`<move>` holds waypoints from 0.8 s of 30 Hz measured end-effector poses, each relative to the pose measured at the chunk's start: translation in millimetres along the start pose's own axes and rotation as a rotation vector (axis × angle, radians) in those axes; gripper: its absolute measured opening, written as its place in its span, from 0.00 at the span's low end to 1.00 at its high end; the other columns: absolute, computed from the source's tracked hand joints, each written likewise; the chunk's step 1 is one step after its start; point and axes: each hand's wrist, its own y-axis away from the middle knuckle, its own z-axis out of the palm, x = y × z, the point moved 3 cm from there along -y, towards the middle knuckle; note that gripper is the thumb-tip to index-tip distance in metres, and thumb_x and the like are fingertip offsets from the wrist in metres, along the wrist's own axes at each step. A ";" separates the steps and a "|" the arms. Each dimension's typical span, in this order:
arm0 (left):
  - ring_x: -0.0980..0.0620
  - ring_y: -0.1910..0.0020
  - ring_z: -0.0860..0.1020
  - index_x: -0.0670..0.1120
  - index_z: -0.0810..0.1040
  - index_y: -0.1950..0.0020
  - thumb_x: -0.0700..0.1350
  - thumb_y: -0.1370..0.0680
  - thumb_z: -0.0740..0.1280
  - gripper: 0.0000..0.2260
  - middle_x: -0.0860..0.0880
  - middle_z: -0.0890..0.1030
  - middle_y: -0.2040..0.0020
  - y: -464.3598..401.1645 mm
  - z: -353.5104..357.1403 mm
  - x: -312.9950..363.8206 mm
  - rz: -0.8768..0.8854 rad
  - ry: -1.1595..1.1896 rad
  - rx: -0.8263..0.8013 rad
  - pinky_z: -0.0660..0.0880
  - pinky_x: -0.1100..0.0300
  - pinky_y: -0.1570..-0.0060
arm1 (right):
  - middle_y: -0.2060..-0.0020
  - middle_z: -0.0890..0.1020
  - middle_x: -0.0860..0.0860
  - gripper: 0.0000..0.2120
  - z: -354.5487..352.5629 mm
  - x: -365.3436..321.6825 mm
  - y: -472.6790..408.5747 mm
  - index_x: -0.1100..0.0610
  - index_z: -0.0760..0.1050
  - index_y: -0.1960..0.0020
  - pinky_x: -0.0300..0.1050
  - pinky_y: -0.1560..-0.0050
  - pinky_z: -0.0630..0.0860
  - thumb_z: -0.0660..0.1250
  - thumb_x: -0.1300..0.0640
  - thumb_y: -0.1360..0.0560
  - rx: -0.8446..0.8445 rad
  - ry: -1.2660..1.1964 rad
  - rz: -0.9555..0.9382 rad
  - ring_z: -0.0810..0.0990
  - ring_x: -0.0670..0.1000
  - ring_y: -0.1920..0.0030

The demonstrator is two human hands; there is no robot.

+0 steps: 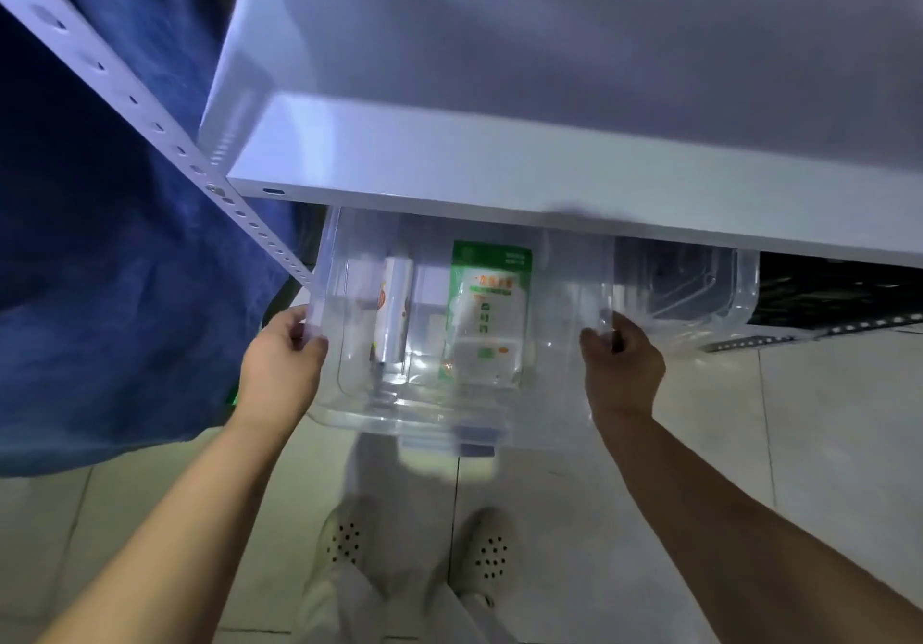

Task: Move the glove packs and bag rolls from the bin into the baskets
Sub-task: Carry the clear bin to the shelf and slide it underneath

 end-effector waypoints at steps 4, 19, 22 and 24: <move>0.45 0.62 0.77 0.46 0.75 0.47 0.41 0.24 0.62 0.07 0.45 0.79 0.59 2.9 5.2 -12.1 -0.026 0.122 0.038 0.74 0.52 0.57 | 0.74 0.70 0.53 0.11 14.7 -14.2 -24.7 0.62 0.80 0.47 0.20 0.70 0.63 0.68 0.64 0.30 0.040 0.016 -0.106 0.67 0.43 0.76; 0.45 0.71 0.76 0.39 0.68 0.52 0.40 0.19 0.56 0.04 0.41 0.74 0.65 16.1 26.9 -1.2 -0.222 0.381 0.035 0.76 0.63 0.73 | 0.52 0.74 0.52 0.11 -76.2 -28.2 -8.5 0.62 0.77 0.47 0.40 0.54 0.72 0.60 0.60 0.25 0.463 -0.075 -0.286 0.73 0.51 0.52; 0.45 0.70 0.75 0.39 0.68 0.50 0.40 0.19 0.56 0.05 0.41 0.73 0.65 17.1 27.1 -0.2 -0.198 0.374 0.028 0.75 0.65 0.74 | 0.49 0.76 0.62 0.18 -83.1 -16.2 -36.7 0.67 0.73 0.46 0.49 0.49 0.69 0.55 0.54 0.24 0.373 -0.035 -0.038 0.73 0.61 0.47; 0.45 0.70 0.74 0.39 0.67 0.49 0.39 0.19 0.56 0.04 0.41 0.73 0.65 17.0 27.5 -1.0 -0.200 0.407 0.014 0.74 0.69 0.77 | 0.56 0.74 0.59 0.15 -74.8 -10.2 -50.4 0.63 0.70 0.53 0.47 0.51 0.65 0.54 0.52 0.21 0.216 -0.062 0.009 0.72 0.57 0.52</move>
